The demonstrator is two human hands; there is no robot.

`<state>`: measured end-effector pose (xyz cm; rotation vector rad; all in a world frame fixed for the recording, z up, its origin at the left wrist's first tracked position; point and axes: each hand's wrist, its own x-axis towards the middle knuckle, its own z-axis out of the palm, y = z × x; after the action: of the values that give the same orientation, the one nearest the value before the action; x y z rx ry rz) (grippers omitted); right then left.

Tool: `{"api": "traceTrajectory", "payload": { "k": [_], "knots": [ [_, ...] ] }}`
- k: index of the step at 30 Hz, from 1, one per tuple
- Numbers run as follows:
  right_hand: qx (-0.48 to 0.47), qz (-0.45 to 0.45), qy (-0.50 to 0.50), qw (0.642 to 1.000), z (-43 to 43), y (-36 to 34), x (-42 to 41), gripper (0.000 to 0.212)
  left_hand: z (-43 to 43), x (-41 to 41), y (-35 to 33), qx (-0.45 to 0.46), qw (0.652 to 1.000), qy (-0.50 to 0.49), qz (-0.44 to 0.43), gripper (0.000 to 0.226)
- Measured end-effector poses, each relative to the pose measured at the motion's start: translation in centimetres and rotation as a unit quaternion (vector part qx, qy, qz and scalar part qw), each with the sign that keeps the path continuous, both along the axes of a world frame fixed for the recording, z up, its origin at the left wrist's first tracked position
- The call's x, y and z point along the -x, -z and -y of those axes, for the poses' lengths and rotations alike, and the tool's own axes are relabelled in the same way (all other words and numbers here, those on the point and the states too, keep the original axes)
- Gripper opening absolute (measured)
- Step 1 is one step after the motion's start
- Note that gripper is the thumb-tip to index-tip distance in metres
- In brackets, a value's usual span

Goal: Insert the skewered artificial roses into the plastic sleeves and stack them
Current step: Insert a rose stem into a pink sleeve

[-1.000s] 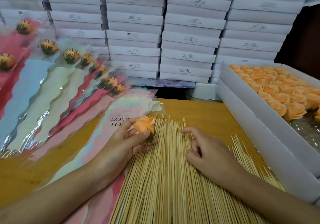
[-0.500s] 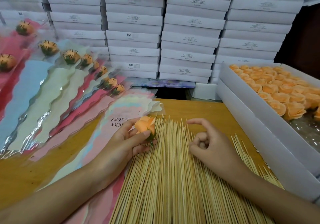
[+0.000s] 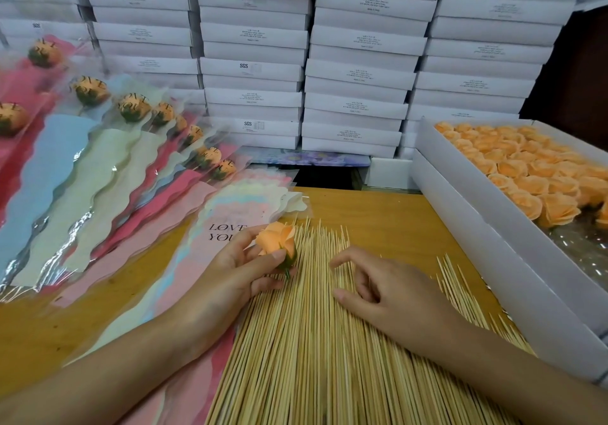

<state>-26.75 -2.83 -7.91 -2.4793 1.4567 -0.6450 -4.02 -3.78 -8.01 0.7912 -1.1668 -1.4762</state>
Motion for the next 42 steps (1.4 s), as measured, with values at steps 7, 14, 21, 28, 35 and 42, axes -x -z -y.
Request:
{"api": "traceTrajectory", "payload": {
  "k": [7,14,21,28,35,42],
  "knots": [
    [-0.022,0.0,0.041,0.999,0.2,-0.2,0.2,0.037,0.0,0.0,0.1,0.005,1.0,0.003,0.006,0.041],
    [-0.048,0.103,0.046,0.992,0.4,0.1,0.4,0.041,0.1,-0.2,0.2,0.002,1.0,0.005,0.009,0.041],
    [-0.114,0.368,0.06,0.921,0.8,-0.5,0.4,0.064,0.1,-0.2,0.3,0.002,1.0,0.005,0.017,0.042],
    [-0.133,0.543,0.07,0.826,1.4,-0.9,0.6,0.039,0.0,0.0,0.1,0.004,1.0,0.005,0.011,0.041],
    [-0.185,0.555,0.025,0.811,1.1,-1.1,0.2,0.048,0.0,0.1,-0.1,0.001,1.0,0.001,0.005,0.036],
    [-0.299,0.586,-0.035,0.752,0.5,-1.6,0.1,0.057,-0.2,-0.1,-0.2,-0.012,1.0,0.004,0.006,0.04]
  ]
}}
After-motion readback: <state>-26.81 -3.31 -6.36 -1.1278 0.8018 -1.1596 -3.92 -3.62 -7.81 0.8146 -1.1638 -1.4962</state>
